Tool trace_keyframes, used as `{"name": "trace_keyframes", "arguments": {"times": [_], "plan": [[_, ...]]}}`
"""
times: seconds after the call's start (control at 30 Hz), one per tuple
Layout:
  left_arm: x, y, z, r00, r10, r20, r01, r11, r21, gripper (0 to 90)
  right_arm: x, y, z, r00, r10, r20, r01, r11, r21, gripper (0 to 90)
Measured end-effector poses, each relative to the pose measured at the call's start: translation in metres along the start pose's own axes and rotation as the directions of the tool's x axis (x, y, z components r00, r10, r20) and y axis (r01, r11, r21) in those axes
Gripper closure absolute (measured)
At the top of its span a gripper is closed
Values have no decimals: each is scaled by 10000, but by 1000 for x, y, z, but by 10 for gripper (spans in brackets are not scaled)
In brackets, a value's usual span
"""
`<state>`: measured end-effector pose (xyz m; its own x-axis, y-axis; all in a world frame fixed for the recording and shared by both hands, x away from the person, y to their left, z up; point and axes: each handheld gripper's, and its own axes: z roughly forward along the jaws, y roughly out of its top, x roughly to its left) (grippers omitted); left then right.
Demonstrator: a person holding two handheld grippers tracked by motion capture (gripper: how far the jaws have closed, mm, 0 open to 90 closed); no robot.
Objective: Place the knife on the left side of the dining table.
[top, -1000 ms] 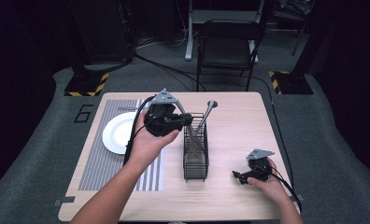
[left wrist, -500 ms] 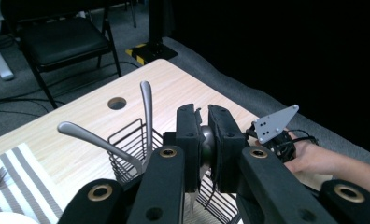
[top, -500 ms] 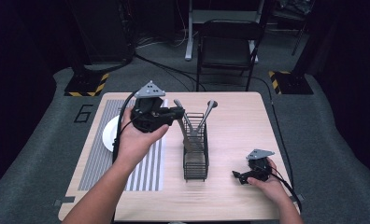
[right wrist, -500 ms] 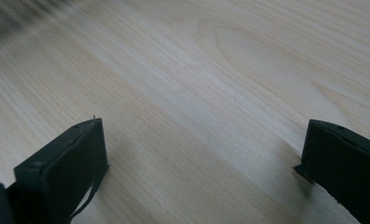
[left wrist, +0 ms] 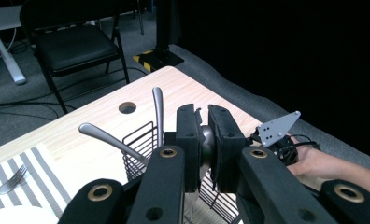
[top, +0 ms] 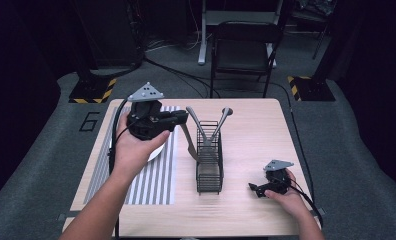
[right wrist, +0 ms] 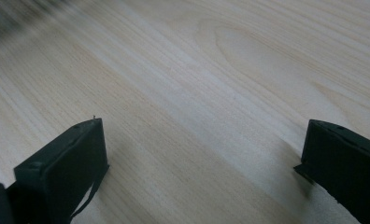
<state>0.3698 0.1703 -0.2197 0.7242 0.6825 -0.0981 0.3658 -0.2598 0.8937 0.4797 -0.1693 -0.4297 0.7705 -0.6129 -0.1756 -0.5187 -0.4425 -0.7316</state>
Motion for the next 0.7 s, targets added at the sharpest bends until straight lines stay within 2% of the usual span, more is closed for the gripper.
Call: {"name": "trace_keyframes", "arguments": {"times": [0.4, 0.7], "plan": [[10, -2, -14, 9995, -137, -276, 132, 9997, -199, 835, 0, 0, 0, 10000, -2, 0, 2, 10000, -2, 0], [20, -13, -11, 9987, -362, -368, 362, 9993, -14, 835, 0, 0, 0, 10000, -3, -1, 3, 10000, 1, 0]]}}
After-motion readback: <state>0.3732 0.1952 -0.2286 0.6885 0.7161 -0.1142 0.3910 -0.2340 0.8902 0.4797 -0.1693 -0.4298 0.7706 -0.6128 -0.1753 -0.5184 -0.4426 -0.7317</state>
